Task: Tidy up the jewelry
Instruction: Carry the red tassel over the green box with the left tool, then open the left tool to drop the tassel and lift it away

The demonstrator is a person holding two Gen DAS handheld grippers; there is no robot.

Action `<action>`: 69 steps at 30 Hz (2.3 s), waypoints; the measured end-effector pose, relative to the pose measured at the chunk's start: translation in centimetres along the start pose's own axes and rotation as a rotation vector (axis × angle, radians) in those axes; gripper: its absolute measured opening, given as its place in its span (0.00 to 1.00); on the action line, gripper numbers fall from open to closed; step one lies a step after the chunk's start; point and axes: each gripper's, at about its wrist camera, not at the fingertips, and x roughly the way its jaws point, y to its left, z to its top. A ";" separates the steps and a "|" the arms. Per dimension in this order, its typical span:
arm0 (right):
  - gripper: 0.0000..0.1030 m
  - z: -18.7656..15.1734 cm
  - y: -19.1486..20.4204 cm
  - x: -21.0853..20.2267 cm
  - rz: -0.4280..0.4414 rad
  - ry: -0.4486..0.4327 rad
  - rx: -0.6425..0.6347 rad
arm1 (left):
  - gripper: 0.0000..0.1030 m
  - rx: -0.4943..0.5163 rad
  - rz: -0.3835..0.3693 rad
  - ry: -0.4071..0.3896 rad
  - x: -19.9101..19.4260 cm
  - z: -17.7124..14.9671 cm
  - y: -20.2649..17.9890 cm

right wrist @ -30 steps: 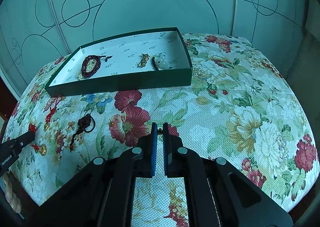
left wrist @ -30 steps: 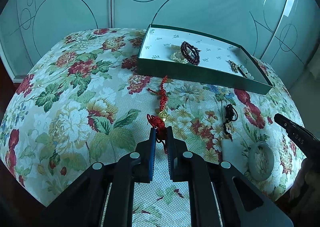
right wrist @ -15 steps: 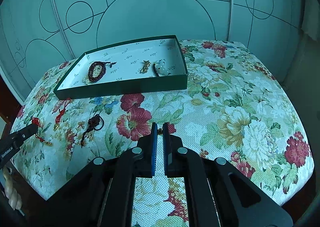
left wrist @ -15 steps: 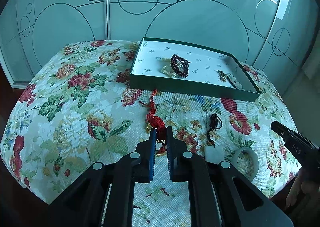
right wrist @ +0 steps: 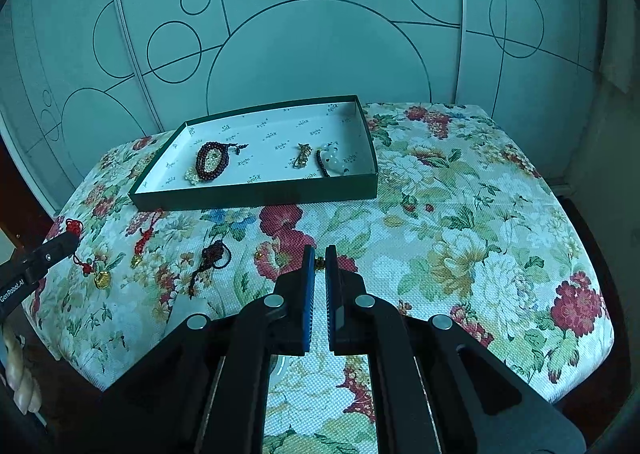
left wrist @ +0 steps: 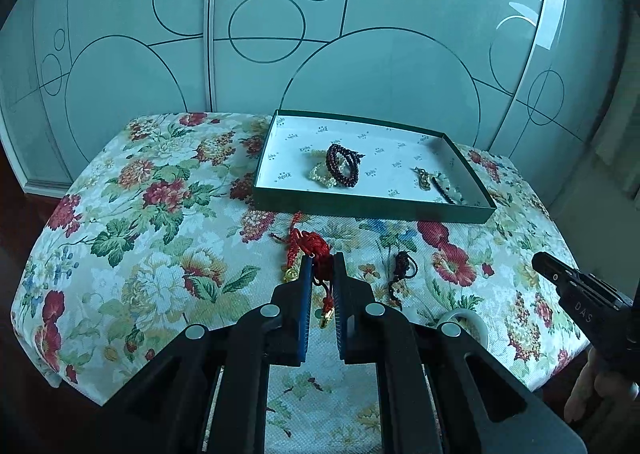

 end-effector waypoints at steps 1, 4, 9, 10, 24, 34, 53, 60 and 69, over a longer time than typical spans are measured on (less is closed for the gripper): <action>0.05 0.1 0.1 -0.1 0.002 -0.003 -0.002 | 0.10 0.002 -0.001 -0.005 -0.2 0.2 -0.1; 0.05 0.6 0.3 -0.5 0.010 -0.015 -0.005 | 0.10 0.009 -0.001 -0.021 -0.5 0.9 -0.2; 0.05 2.0 0.7 -0.5 0.025 -0.033 -0.007 | 0.10 0.028 -0.011 -0.044 -0.6 2.5 -0.8; 0.05 2.3 0.8 -0.5 0.029 -0.036 -0.007 | 0.10 0.030 -0.014 -0.045 -0.5 2.8 -0.9; 0.05 8.4 2.5 3.4 0.050 -0.071 -0.020 | 0.10 0.090 -0.030 -0.075 4.5 9.5 -3.5; 0.05 11.9 3.1 9.2 0.041 -0.048 -0.022 | 0.10 0.099 -0.030 -0.072 9.9 13.2 -4.6; 0.24 10.1 2.6 18.4 0.002 0.111 -0.012 | 0.16 0.122 0.017 0.123 21.2 10.5 -4.7; 0.26 10.7 2.4 14.7 0.030 0.041 0.010 | 0.45 0.085 0.001 0.110 19.3 10.8 -4.0; 0.26 7.0 1.3 9.1 0.036 0.034 0.014 | 0.50 0.039 -0.008 0.114 13.4 7.6 -1.6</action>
